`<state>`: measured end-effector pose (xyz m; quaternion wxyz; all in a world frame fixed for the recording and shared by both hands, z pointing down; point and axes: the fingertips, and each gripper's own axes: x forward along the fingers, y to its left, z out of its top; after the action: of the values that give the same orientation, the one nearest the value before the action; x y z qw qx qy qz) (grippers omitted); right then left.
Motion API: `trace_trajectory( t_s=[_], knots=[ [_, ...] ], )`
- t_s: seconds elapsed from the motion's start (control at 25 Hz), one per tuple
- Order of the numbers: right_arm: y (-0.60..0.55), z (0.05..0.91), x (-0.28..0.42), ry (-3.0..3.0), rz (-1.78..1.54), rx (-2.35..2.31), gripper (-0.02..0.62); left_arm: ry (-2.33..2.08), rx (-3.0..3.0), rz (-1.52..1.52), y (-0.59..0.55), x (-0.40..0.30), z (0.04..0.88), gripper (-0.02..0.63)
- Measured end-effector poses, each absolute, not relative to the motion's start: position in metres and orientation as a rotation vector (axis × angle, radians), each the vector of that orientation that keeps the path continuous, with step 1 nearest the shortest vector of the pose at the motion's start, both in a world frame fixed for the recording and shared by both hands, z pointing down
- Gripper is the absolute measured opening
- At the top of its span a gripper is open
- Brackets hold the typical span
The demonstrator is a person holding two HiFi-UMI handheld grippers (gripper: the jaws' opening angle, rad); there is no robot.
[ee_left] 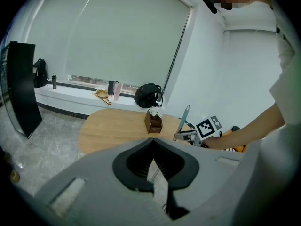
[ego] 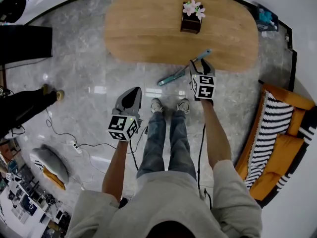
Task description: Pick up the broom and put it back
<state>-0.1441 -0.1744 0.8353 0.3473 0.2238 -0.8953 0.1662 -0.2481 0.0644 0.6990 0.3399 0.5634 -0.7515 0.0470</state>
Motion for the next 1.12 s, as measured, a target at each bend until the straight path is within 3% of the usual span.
trace_trajectory(
  t_s=[0.64, 1.12],
  knots=[
    [-0.154, 0.763, -0.101, -2.398, 0.392, 0.696, 0.203, -2.002, 1.527, 0.106, 0.055, -0.244, 0.657, 0.003],
    [-0.137, 0.658, -0.048, -2.484, 0.318, 0.812, 0.053, -2.056, 1.592, 0.086, 0.047, -0.240, 0.598, 0.003]
  ],
)
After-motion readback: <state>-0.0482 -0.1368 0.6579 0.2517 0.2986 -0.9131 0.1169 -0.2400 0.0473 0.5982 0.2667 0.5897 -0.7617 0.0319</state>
